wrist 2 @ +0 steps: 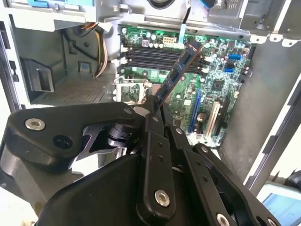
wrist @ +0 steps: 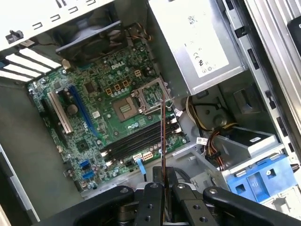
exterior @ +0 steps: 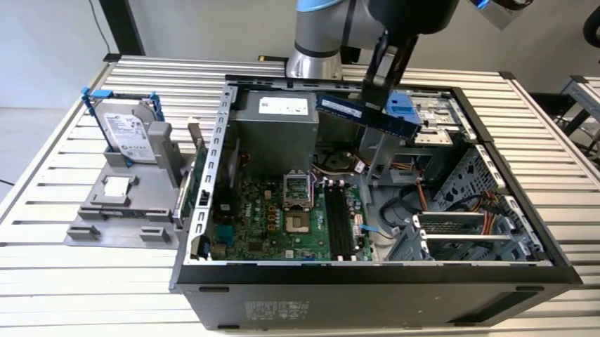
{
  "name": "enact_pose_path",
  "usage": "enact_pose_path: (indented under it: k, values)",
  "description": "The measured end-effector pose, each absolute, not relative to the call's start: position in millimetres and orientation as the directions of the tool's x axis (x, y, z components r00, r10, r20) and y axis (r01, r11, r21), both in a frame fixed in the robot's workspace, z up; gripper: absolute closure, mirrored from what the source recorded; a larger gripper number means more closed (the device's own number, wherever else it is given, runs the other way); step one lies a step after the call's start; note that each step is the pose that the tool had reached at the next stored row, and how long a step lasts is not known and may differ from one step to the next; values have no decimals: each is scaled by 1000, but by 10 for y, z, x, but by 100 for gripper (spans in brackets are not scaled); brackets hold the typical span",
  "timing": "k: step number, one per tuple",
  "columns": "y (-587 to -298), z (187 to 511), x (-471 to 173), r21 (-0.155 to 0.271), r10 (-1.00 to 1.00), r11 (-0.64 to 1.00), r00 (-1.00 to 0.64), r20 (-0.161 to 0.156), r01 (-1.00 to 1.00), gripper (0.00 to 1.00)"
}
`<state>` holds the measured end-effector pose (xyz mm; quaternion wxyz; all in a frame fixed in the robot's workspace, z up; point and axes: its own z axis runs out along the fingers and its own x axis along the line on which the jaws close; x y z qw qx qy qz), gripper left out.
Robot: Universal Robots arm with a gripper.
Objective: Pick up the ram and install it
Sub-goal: 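Insert the ram into the slot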
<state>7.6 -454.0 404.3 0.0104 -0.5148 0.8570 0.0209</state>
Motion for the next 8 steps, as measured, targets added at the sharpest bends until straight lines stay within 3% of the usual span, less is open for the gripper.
enact_pose_path:
  k: [8]
  values:
    - [-4540, 4044, 76, 25, -839, 543, -543, -39, -840, 100]
